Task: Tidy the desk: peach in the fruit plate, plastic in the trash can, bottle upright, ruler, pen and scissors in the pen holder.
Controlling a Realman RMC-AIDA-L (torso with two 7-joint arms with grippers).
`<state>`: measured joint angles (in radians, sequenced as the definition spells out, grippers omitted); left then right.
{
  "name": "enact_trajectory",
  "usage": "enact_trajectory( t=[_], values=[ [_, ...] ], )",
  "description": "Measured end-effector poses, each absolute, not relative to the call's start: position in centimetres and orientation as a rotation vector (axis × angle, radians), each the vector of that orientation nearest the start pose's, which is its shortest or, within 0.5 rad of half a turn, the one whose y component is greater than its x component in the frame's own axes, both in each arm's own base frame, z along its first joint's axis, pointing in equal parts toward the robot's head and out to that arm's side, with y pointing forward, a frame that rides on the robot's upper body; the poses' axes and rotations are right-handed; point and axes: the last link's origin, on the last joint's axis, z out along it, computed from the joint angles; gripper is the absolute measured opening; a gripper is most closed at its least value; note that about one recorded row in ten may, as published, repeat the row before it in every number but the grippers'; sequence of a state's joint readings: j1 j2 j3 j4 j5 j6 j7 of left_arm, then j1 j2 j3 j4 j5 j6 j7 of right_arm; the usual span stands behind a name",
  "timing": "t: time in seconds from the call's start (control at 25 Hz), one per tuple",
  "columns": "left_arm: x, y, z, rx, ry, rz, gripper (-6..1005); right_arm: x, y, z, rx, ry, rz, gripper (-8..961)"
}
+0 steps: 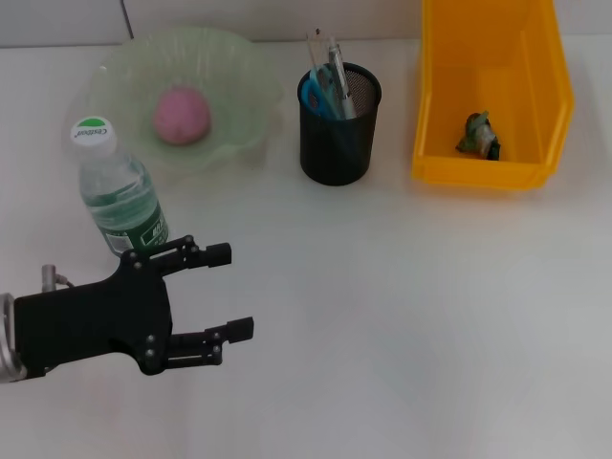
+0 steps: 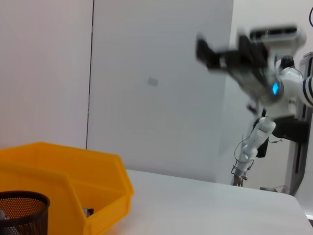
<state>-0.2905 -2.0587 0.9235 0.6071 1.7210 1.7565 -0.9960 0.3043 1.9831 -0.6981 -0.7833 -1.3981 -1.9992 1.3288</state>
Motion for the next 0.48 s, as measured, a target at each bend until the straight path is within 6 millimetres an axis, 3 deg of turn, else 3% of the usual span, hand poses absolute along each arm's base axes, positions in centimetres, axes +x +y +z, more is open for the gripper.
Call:
enact_trajectory(
  t=[0.04,0.08,0.12,0.28,0.48],
  values=[
    [-28.3,24.6,-0.8,-2.772,-0.272,-0.949,832,26.2,26.1,9.3,-2.507,0.215,1.331,706],
    [-28.1,24.8,-0.9,-2.777,-0.276,-0.952,832,27.3,25.5,5.3,-2.597,0.312,1.251,707],
    [-28.1,24.8,-0.9,-2.777,-0.276,-0.952,832,27.3,25.5,5.3,-2.597,0.312,1.251,709],
    [-28.0,25.1,-1.0,-2.792,-0.289,-0.947,832,28.2,25.2,-0.4,-2.735,0.456,0.997,717],
    [-27.8,25.4,-0.9,-2.811,-0.308,-0.935,832,28.7,24.9,-2.1,-2.829,0.455,0.886,726]
  ],
)
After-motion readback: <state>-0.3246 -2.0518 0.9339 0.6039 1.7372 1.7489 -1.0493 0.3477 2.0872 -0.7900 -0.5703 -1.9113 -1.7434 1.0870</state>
